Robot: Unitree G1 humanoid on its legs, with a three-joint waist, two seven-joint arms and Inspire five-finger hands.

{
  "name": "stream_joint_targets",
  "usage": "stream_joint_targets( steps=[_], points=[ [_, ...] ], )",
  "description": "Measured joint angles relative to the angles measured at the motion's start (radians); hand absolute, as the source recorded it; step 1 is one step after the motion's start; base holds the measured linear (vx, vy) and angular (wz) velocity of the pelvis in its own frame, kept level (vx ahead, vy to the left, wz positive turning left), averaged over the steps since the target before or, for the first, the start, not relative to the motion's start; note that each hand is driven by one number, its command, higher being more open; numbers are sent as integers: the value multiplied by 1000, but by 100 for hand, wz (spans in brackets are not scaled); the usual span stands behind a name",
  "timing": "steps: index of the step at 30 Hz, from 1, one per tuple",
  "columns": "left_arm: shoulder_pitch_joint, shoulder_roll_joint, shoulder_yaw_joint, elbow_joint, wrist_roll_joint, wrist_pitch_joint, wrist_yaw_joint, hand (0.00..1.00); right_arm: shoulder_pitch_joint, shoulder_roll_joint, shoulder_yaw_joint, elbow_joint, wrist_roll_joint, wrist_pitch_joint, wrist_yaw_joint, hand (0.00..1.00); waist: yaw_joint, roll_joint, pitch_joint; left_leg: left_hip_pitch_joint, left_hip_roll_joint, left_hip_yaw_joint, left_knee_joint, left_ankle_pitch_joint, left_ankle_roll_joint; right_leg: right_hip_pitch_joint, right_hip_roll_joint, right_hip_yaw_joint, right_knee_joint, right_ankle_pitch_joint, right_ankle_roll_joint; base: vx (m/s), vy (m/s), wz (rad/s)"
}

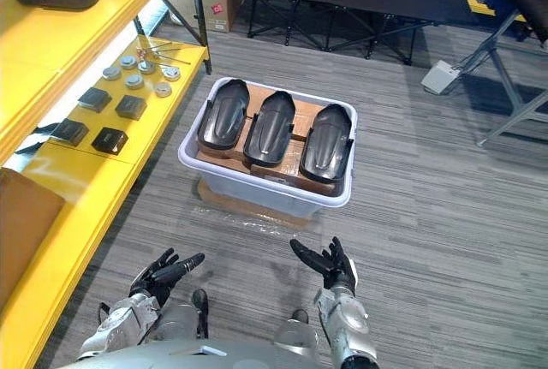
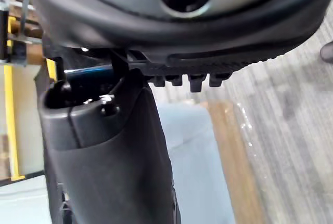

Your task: Walk over and take three plastic housings, then place them on the shelf

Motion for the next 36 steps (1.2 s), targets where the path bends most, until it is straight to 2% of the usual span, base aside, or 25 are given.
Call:
stream_joint_targets(
  steps=[4,6,10,15,18,20,22,24,27,34,36],
  points=[
    [3,2,-19,-7,37,16,-16,100,-70,-12,-90,-63,43,-5,-44,100,-1,10,6,-34,5,4,32,-18,1,-19,1,4,-6,9,11,-21,30,-6],
    [3,4,-19,-17,39,13,-38,100,-142,-64,-161,-86,81,-7,-68,100,0,17,12,-75,17,1,46,-17,2,-56,11,3,-7,19,4,-93,-28,0],
    [-5,12,-18,-27,39,-12,-46,100,-242,-161,-213,-120,106,-4,-94,100,-1,10,51,-109,30,-7,45,-1,-1,-87,27,4,-7,30,-4,-65,-30,1],
    [-43,39,-16,-27,40,-53,-64,100,-445,-288,-211,-113,107,90,-114,100,12,-7,132,-140,64,4,57,11,-9,-121,60,19,-8,44,-24,-61,-39,-8],
    [-61,41,-16,-27,56,-77,-67,100,-529,-351,-194,-77,107,124,-106,100,22,0,169,-161,75,7,88,5,-12,-135,73,29,-8,51,-31,-21,-5,-12],
    [-81,41,-18,-21,97,-93,-67,100,-615,-413,-152,15,109,152,-100,100,27,7,186,-196,89,-1,130,-12,-13,-150,83,27,-3,52,-32,-49,7,0],
    [-107,41,-20,-7,106,-113,-63,100,-710,-477,-97,116,119,176,-99,100,32,21,197,-254,103,-15,187,-32,-9,-190,92,28,21,52,-32,-51,29,1],
    [-174,38,-39,45,93,-114,-55,100,-815,-542,-59,203,118,204,-105,100,41,57,223,-310,107,-29,240,-48,2,-235,88,29,58,52,-33,-76,57,3],
    [-216,25,-60,61,36,-114,-35,100,-900,-599,3,282,117,219,-110,100,56,96,247,-356,104,-35,283,-59,14,-279,77,29,97,49,-32,-85,70,2],
    [-272,11,-85,162,-14,-115,-17,100,-982,-640,85,406,117,269,-115,100,86,142,269,-433,87,-55,310,-53,31,-361,52,24,171,30,-27,-80,35,8],
    [-272,8,-96,230,-53,-86,-18,100,-995,-672,96,411,117,282,-115,100,87,154,272,-461,86,-60,313,-45,36,-388,46,20,180,30,-27,-40,2,9]
  ],
)
